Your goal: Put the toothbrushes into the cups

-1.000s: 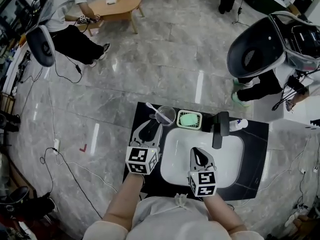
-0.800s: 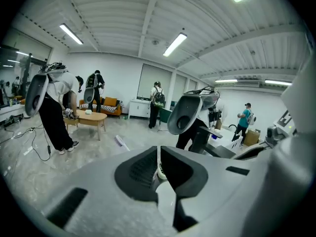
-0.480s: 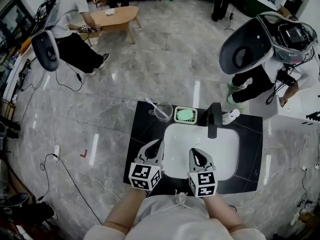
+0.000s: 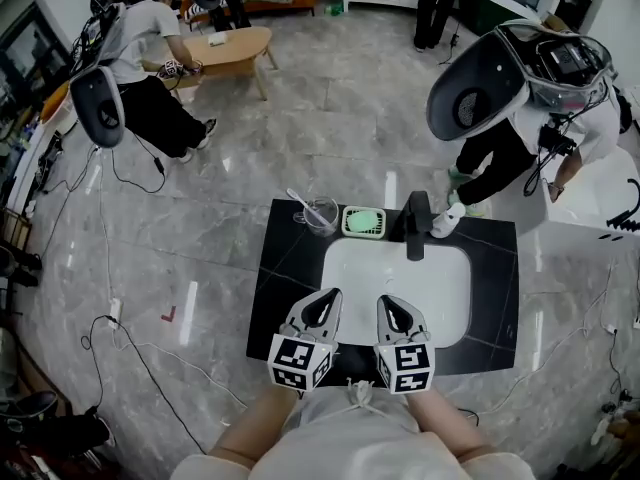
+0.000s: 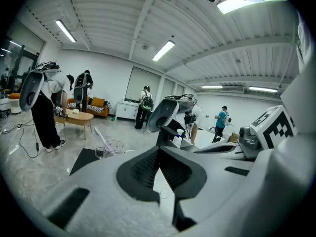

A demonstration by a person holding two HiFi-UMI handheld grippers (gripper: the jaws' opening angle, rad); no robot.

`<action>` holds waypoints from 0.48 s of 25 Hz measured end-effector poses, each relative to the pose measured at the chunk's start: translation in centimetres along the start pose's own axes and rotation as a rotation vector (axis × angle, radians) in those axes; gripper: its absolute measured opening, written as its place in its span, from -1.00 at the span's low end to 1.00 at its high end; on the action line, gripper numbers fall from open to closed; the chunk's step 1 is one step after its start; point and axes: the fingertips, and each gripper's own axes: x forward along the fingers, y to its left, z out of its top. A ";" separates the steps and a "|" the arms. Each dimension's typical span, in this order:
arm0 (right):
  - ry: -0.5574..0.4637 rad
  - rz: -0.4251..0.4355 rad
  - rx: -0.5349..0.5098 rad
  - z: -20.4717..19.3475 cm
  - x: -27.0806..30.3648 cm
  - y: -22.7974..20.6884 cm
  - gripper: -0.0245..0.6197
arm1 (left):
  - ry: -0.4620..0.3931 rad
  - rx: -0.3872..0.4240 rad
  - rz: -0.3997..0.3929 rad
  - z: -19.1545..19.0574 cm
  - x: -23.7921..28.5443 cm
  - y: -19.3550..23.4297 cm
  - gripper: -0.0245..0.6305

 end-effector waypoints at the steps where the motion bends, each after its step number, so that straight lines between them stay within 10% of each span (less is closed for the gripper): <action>1: -0.005 0.000 0.000 0.1 -0.2 0.1 -0.85 | -0.002 0.006 -0.003 0.1 -0.1 -0.2 -0.87; 12: -0.037 0.021 -0.018 0.8 -1.3 0.1 -0.85 | -0.032 0.000 0.019 0.9 -0.4 -1.0 -0.87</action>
